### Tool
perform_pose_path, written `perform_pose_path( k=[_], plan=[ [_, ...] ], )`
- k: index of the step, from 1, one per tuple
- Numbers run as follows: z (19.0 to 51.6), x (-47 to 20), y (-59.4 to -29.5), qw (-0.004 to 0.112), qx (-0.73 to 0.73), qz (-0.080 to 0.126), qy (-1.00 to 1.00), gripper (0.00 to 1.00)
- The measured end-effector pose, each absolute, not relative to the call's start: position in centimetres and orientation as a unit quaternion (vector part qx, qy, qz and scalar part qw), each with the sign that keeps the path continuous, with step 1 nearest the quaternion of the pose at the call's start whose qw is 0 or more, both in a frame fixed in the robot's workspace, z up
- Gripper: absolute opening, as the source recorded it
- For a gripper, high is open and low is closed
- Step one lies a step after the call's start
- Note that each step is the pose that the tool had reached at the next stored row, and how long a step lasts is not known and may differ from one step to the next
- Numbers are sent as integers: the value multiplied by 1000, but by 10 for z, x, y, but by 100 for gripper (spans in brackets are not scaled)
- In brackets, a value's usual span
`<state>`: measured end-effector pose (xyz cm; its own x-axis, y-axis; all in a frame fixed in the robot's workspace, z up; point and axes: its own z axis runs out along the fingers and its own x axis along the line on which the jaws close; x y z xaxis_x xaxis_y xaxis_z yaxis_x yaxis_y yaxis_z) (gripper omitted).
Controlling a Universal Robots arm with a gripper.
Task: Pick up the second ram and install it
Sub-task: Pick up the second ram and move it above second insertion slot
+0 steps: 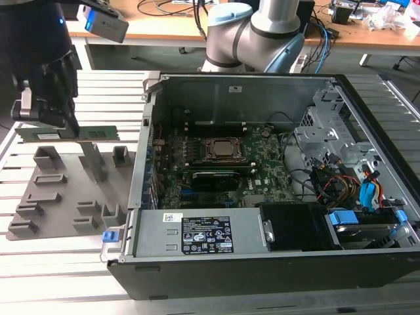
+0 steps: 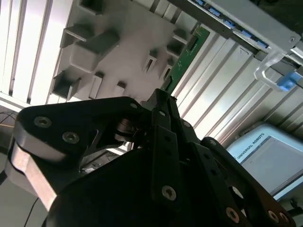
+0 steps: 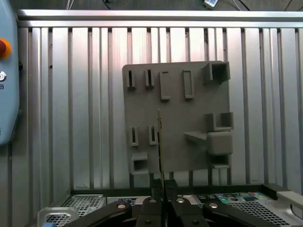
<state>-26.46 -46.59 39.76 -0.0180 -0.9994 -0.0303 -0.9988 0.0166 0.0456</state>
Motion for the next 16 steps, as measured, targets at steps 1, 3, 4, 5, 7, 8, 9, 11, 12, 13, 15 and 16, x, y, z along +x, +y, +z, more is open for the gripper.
perform_pose_path(
  k=[1,3,4,5,7,8,9,11,12,13,15,16],
  plan=[
    [398,-262,-466,5,701,-27,-713,14],
    [398,-250,-466,5,701,-27,-713,14],
    [398,-244,-466,5,701,-27,-713,14],
    [398,-240,-466,5,701,-27,-713,14],
    [398,-228,-466,5,701,-27,-713,14],
    [398,-225,-466,5,701,-27,-713,14],
    [398,-222,-466,5,701,-27,-713,14],
    [398,-209,-466,5,701,-27,-713,14],
    [398,-206,-466,5,701,-27,-713,14],
    [398,-203,-466,5,701,-27,-713,14],
    [398,-194,-466,5,701,-27,-713,14],
    [398,-189,-466,5,701,-27,-713,14]
  ],
)
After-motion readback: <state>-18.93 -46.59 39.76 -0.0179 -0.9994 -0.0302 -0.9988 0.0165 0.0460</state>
